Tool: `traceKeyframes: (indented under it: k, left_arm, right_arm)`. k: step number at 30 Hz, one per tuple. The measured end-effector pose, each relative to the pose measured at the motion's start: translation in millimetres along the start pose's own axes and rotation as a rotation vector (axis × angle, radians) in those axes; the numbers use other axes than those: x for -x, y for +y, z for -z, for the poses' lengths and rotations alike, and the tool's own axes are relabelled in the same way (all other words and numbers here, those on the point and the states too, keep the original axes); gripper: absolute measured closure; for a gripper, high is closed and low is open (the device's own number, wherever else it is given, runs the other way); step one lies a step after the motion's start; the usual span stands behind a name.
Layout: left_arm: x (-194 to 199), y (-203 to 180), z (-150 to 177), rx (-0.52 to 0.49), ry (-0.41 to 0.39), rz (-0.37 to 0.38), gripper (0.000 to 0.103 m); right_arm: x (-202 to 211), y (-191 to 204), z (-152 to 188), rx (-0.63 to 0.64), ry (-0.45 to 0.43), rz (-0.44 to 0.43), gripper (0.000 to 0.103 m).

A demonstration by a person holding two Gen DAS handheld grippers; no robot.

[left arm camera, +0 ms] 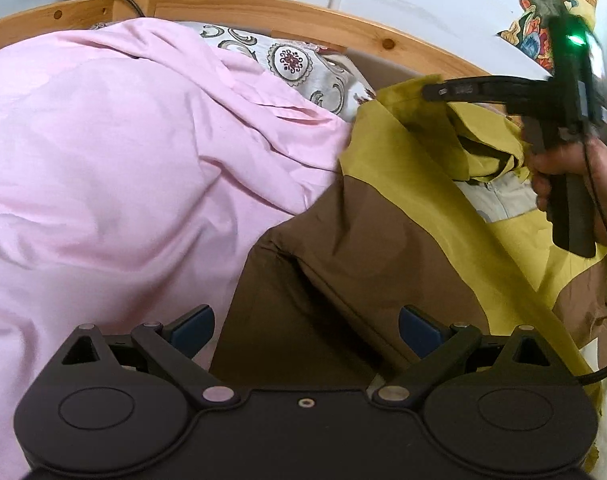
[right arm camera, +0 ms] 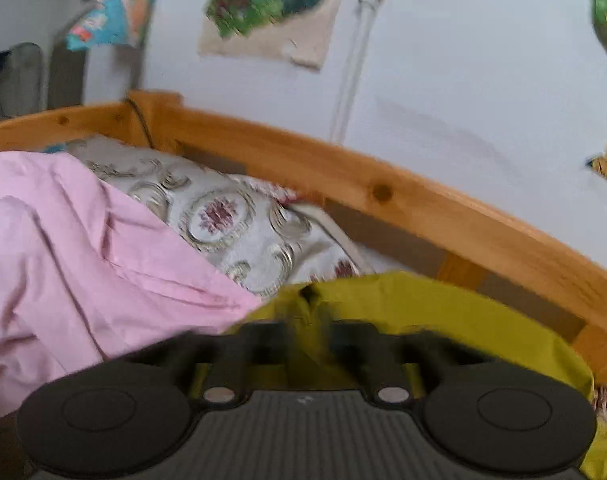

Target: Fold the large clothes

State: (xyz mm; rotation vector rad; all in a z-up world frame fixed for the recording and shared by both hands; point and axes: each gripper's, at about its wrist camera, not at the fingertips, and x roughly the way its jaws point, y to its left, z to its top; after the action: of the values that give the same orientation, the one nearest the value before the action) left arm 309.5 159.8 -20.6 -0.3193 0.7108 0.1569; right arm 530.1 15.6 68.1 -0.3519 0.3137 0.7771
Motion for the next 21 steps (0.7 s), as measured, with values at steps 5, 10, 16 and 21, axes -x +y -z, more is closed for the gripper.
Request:
traceKeyframes:
  k: [5,10,16,21]
  left_arm:
    - [13,-8,-1,-0.026,-0.034,0.022,0.004]
    - [26,-19,-1,-0.042,-0.062,0.049,0.004]
    - [31,-30,2,-0.034,-0.063,0.067,0.004]
    - [34,-44,4,-0.038,-0.07,0.094,0.004]
  right_arm:
    - [67,-20,13,-0.121,-0.175,0.077,0.096]
    - [168,-25,59,-0.199,-0.34,0.183,0.096]
    - [242,-4,143,-0.35,-0.3,0.227,0.096]
    - [254,10,193,-0.442,-0.131,0.175,0.083]
